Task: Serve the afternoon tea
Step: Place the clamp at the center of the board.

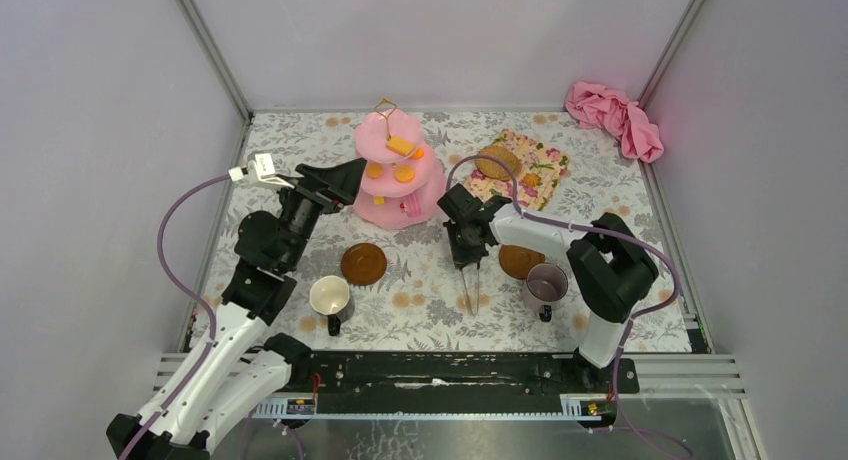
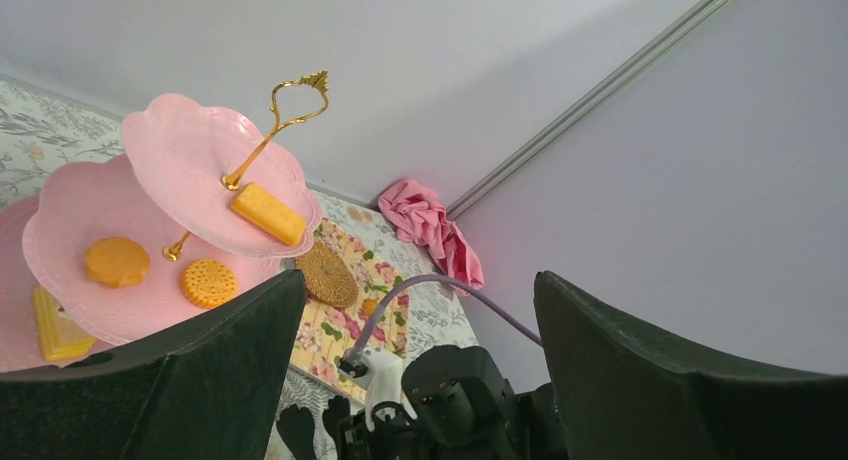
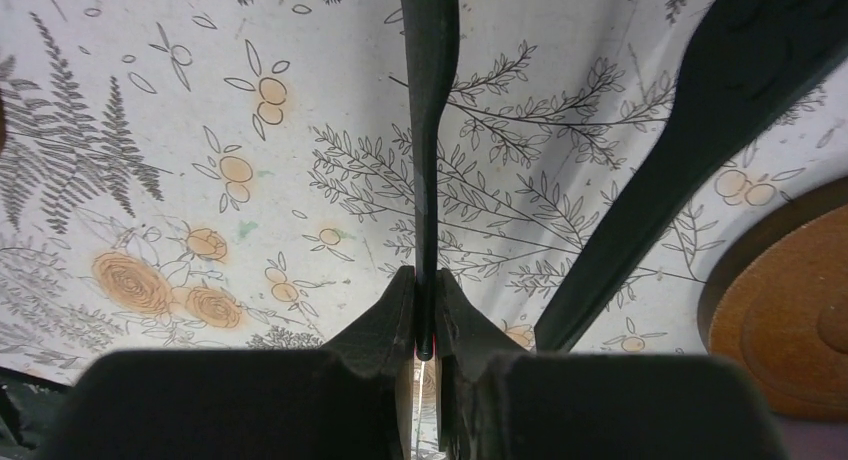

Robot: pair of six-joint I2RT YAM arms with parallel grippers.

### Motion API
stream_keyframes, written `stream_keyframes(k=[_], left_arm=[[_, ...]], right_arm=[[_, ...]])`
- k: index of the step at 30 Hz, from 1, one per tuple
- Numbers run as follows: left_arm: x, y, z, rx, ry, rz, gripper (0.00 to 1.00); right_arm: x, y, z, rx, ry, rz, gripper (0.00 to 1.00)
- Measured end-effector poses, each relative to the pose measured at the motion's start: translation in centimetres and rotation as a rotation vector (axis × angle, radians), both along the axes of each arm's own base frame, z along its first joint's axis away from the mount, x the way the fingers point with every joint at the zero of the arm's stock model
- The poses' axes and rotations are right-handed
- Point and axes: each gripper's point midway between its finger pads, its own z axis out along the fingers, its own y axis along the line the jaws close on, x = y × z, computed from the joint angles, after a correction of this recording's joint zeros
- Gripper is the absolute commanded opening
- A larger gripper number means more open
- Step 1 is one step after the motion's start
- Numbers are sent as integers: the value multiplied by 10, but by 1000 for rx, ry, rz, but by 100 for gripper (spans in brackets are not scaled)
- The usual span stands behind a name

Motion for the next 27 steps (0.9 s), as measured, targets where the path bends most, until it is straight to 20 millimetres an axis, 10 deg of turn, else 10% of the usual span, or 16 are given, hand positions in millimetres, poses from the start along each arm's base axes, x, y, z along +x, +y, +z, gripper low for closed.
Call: stream_keyframes(k=[27], left_arm=[[4,13,-14,72,30,74,94]], right_arm=[[3,2,-5,-58,-115,43,52]])
